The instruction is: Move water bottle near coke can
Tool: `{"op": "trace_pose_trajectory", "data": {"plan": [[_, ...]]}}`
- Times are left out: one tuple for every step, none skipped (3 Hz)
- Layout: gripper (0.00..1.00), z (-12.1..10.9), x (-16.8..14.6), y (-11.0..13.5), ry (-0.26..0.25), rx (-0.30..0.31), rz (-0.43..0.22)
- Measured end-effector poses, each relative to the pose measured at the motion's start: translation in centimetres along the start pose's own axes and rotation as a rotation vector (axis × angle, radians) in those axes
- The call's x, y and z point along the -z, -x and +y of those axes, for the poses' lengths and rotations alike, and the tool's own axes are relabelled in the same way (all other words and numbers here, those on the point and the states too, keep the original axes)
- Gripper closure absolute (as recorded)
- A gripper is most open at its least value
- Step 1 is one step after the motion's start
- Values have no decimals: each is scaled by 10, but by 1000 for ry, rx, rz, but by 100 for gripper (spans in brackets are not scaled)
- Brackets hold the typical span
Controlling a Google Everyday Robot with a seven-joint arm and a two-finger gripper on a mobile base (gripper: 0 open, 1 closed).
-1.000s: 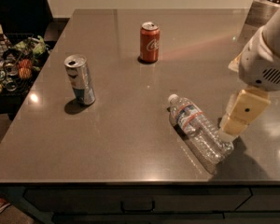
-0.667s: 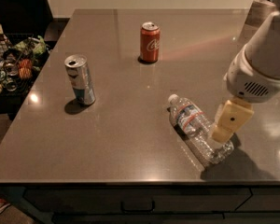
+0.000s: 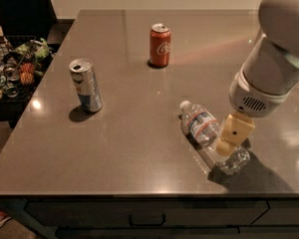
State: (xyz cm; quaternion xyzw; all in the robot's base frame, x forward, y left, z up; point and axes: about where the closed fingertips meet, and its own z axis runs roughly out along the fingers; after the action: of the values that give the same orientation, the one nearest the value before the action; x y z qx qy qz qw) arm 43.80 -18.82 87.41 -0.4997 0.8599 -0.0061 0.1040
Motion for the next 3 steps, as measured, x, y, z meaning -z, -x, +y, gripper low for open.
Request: {"op": "trace_pose_trajectory", "data": {"plan": [[18, 0, -12, -1, 10, -13, 22], [41, 4, -19, 1, 25, -3, 37], [72, 1, -21, 14, 34, 38, 54]]}}
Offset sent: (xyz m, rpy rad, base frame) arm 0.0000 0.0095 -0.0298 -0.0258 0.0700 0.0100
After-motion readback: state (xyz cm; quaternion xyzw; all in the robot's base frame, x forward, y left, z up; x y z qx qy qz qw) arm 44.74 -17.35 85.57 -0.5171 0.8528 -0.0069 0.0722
